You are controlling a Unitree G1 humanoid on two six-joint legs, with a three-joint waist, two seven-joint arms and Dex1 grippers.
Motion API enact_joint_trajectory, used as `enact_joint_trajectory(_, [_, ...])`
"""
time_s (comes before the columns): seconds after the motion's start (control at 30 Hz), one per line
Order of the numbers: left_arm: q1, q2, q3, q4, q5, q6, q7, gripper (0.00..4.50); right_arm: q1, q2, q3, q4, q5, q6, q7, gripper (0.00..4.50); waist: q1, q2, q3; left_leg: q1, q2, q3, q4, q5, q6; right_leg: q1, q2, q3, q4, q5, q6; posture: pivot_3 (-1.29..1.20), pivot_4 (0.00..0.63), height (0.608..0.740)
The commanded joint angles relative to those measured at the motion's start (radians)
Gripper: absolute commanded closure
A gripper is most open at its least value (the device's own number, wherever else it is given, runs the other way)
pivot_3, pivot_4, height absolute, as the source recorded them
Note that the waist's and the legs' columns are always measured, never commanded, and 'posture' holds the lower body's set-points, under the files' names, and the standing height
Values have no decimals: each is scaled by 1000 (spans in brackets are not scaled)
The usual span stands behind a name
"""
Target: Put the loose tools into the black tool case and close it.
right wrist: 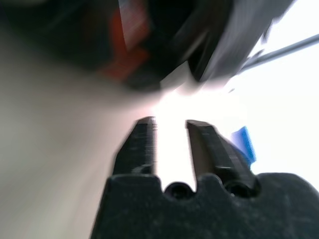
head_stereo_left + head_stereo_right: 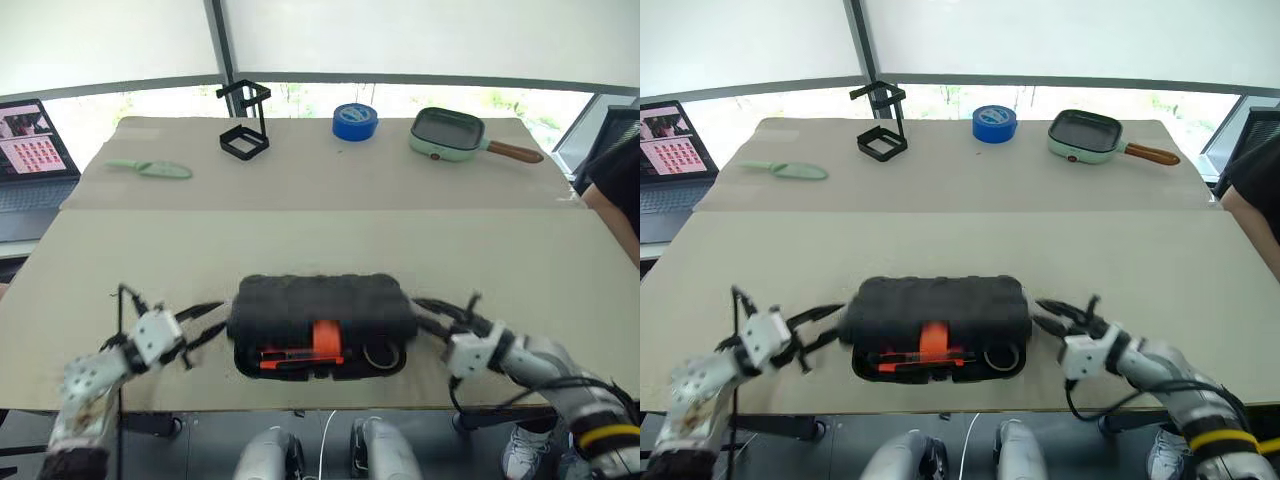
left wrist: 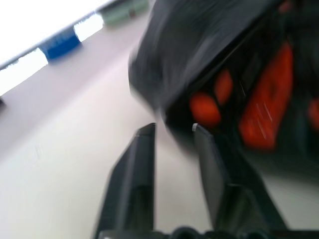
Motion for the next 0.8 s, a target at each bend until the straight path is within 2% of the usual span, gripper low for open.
enact_joint_trajectory(0.03, [-5, 67, 52, -23, -78, 86, -13, 1350, 44, -50, -42, -42, 109, -3, 27, 1653, 4, -1, 0, 0, 0, 0, 1, 0, 0, 1, 0, 0, 0, 0, 0, 0, 150, 740])
enact_joint_trajectory(0.1, [-45, 81, 64, 6, -79, 101, 18, 661, 81, -66, -80, -77, 211, 59, 52, 1064, 18, -1, 1, 0, 0, -2, 1, 0, 0, 2, -1, -1, 0, 0, 0, 0, 150, 740])
enact_joint_trajectory(0.13, [-75, 85, 67, 22, -79, 119, 35, 246, 100, -78, -95, -96, 251, 87, 70, 975, 23, -1, 1, 0, 0, -2, 2, -1, 0, 2, -2, -2, 0, -1, -1, 0, 150, 740])
enact_joint_trajectory(0.17, [-114, 86, 64, 35, -85, 147, 45, 163, 131, -89, -98, -127, 336, 142, 120, 1430, 25, -1, 1, 0, 0, -2, 2, -1, 1, 2, -3, -2, -1, -1, -1, 0, 150, 740])
enact_joint_trajectory(0.23, [-200, 83, 42, 55, -83, 207, 61, 163, 201, -110, -88, -226, 521, 250, 231, 1906, 33, -1, 1, -1, -1, -2, 3, -2, 4, 3, -3, -2, -1, 0, 0, 0, 150, 740])
enact_joint_trajectory(0.3, [-296, 70, -4, 67, -70, 275, 66, 736, 293, -148, -63, -377, 716, 420, 358, 2619, 37, -2, 1, -2, -1, -3, 4, -3, 5, 4, -4, -3, -2, 2, 4, 0, 150, 740])
enact_joint_trajectory(0.37, [-393, 69, -83, 96, -35, 309, 6, 1365, 370, -197, -33, -517, 812, 534, 458, 3263, 37, -2, 1, -2, -1, -4, 5, -2, 9, 5, -4, -5, -2, 3, 4, 0, 150, 740])
enact_joint_trajectory(0.43, [-528, 59, -157, 178, 20, 328, -29, 2192, 411, -215, 15, -614, 829, 623, 523, 3978, 35, -2, 1, -2, -1, -4, 5, 0, 15, 7, -4, -7, -4, 3, 5, 0, 150, 740])
enact_joint_trajectory(0.47, [-589, 43, -178, 221, 27, 345, -37, 2361, 408, -203, 42, -632, 800, 631, 541, 4152, 34, -3, 1, -3, -1, -4, 5, 0, 15, 7, -4, -10, -4, 3, 5, 0, 150, 740])
enact_joint_trajectory(0.5, [-636, 29, -196, 260, 39, 359, -38, 2787, 403, -194, 67, -647, 783, 660, 561, 4492, 32, -5, 1, -3, -1, -3, 6, 0, 15, 6, -4, -14, -4, 3, 5, 0, 150, 740])
enact_joint_trajectory(0.53, [-662, 24, -217, 287, 52, 362, -55, 3036, 396, -184, 83, -657, 771, 678, 576, 4500, 30, -5, 1, -5, -1, -4, 7, 0, 15, 5, -3, -15, -4, 3, 6, 0, 150, 740])
enact_joint_trajectory(0.67, [-718, 6, -284, 360, 95, 367, -114, 4491, 328, -109, 107, -682, 707, 732, 556, 4500, 20, -5, 2, -7, -1, -3, 8, 0, 15, 3, -3, -14, -4, 4, 6, 0, 150, 740])
enact_joint_trajectory(0.8, [-731, 2, -309, 390, 83, 404, -205, 4491, 240, -38, 130, -680, 631, 807, 541, 4500, 22, -7, 2, -12, 0, -4, 11, 0, 15, 0, 1, -16, -2, 4, 6, 0, 150, 740])
